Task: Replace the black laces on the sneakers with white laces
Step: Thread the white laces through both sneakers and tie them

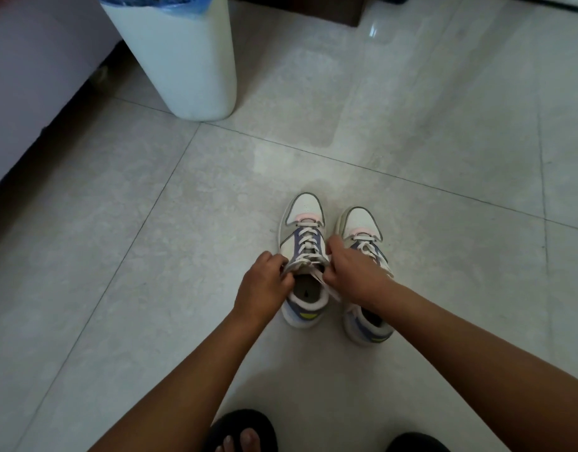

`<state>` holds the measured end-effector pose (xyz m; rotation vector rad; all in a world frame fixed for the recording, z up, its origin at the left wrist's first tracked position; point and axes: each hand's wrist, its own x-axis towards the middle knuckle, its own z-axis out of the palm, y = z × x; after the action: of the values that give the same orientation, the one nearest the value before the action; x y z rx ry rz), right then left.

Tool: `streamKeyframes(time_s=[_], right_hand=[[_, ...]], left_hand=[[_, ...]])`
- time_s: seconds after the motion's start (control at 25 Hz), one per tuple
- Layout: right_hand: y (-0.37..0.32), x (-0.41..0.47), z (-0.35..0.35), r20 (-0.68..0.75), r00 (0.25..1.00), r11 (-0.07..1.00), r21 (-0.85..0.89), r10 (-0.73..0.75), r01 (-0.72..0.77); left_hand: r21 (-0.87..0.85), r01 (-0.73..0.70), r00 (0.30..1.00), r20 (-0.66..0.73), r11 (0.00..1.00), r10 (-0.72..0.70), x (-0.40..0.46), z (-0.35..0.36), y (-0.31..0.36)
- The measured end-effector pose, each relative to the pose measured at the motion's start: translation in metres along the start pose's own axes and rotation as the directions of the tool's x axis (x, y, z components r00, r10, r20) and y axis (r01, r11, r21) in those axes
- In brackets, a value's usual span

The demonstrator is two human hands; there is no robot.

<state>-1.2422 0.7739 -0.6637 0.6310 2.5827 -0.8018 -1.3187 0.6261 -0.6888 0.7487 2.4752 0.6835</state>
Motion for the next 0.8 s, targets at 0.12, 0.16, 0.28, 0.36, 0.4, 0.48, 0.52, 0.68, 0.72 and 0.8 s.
streamKeyframes(time_s=[0.12, 0.16, 0.28, 0.36, 0.4, 0.48, 0.52, 0.68, 0.72, 0.8], right_hand=[[0.003, 0.002, 0.003, -0.035, 0.999, 0.997, -0.065, -0.035, 0.033], [0.002, 0.002, 0.005, -0.048, 0.998, 0.995, -0.094, -0.047, 0.043], [0.002, -0.001, 0.012, -0.230, 0.934, 0.929, -0.316, -0.274, 0.195], [0.001, 0.001, 0.018, -0.335, 0.863, 0.885, -0.406, -0.377, 0.229], [-0.001, 0.002, 0.021, -0.356, 0.862, 0.897, -0.386, -0.361, 0.216], [-0.009, 0.002, 0.029, -0.347, 0.899, 0.951, -0.248, -0.267, 0.187], [-0.013, 0.004, 0.030, -0.349, 0.913, 0.973, -0.164, -0.212, 0.163], [-0.017, 0.011, 0.006, -0.149, 0.988, 0.952, 0.304, 0.030, 0.017], [-0.015, 0.008, 0.001, -0.125, 0.991, 0.936, 0.353, 0.047, 0.001], [-0.016, -0.002, 0.001, -0.133, 0.989, 0.974, 0.225, 0.058, -0.027]], left_hand=[[0.051, -0.042, 0.999, 0.001, 0.998, 0.042, 0.001, 0.001, 0.000], [0.071, -0.047, 0.999, 0.006, 0.996, 0.047, 0.001, 0.001, 0.000], [0.011, -0.024, 0.998, 0.054, 1.000, 0.024, 0.005, -0.002, -0.001], [-0.174, 0.017, 0.996, 0.092, 0.985, 0.000, 0.007, -0.007, -0.001], [-0.264, 0.043, 0.994, 0.106, 0.964, -0.015, 0.006, -0.009, 0.000], [-0.376, 0.078, 0.992, 0.121, 0.924, -0.034, 0.000, -0.011, 0.001], [-0.393, 0.069, 0.991, 0.129, 0.917, -0.019, -0.003, -0.012, 0.002], [-0.204, -0.041, 0.993, 0.103, 0.978, 0.063, -0.006, -0.006, 0.002], [-0.189, -0.025, 0.995, 0.093, 0.982, 0.043, -0.006, -0.005, 0.004], [-0.145, -0.038, 0.998, 0.050, 0.989, 0.046, -0.005, 0.001, 0.008]])
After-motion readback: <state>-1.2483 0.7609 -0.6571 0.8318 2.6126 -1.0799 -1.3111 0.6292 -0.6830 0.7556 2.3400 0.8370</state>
